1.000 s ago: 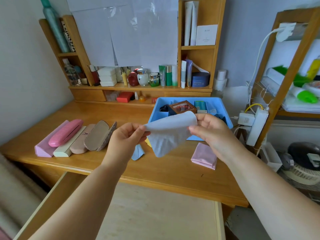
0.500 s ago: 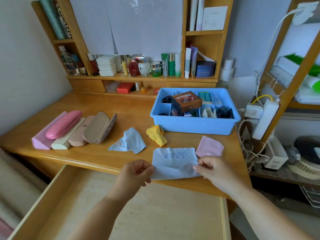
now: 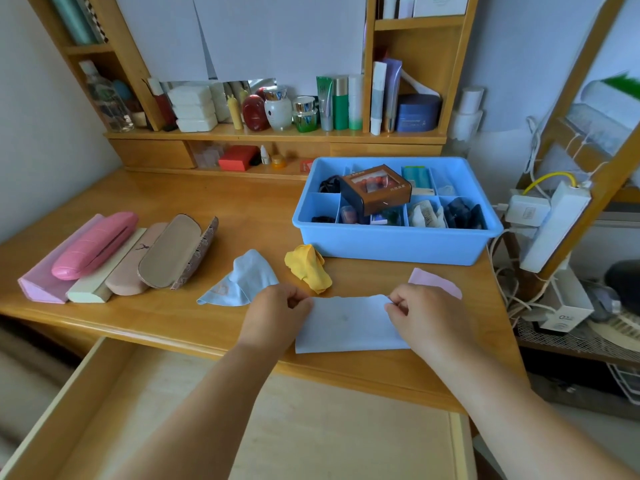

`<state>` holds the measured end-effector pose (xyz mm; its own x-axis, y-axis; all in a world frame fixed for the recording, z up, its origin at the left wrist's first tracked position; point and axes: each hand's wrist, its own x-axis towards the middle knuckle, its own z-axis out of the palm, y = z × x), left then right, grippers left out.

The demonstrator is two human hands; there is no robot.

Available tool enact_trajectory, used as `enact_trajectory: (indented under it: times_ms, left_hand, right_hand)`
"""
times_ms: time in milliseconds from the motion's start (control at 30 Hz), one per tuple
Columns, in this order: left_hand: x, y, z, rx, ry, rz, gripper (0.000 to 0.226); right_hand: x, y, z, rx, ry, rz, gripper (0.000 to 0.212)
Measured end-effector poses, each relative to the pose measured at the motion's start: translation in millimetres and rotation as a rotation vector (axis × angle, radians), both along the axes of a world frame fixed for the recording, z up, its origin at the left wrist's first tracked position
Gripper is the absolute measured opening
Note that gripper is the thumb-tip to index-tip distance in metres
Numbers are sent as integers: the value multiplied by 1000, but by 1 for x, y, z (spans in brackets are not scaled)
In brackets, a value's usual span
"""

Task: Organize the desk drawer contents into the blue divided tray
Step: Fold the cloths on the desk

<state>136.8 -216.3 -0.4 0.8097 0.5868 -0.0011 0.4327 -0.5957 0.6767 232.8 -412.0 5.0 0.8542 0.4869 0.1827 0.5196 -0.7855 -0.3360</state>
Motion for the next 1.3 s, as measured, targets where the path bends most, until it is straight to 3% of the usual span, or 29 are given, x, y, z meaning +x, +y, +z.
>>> enact_trajectory:
  times_ms: [267, 467, 600, 700, 767, 833, 933, 1033, 1167, 1300]
  left_hand:
    - [7, 1, -4, 151, 54, -18, 12]
    - [14, -3, -5, 237, 114, -2, 11]
    - [6, -7, 1, 242, 49, 14, 15]
    - [-13, -15, 6, 285, -284, -175, 10]
    - [-23, -26, 6, 276, -360, -383, 7]
    - [-26, -39, 2, 303, -337, -509, 16]
    - [-28, -53, -7, 393, -256, -600, 21]
    - [-37, -50, -16, 467, -278, -580, 20]
    - [-42, -34, -14, 442, -247, -522, 12]
    - [-40, -32, -8, 590, -195, -568, 15]
  right_hand:
    - [6, 5, -2, -81, -141, -41, 31]
    - [8, 12, -2, -199, -116, 3, 21]
    - [-9, 7, 5, 43, -186, 94, 5]
    - [-21, -5, -1, 186, -128, 300, 5]
    - [-28, -11, -8, 156, -18, 376, 9]
    - [-31, -14, -12, 104, 8, 403, 17]
    - [-37, -15, -14, 55, -103, 428, 13]
    - [-42, -17, -14, 46, -214, 400, 6]
    - [-44, -15, -10, 17, -265, 373, 13]
    - [-49, -6, -1, -101, -293, 324, 28]
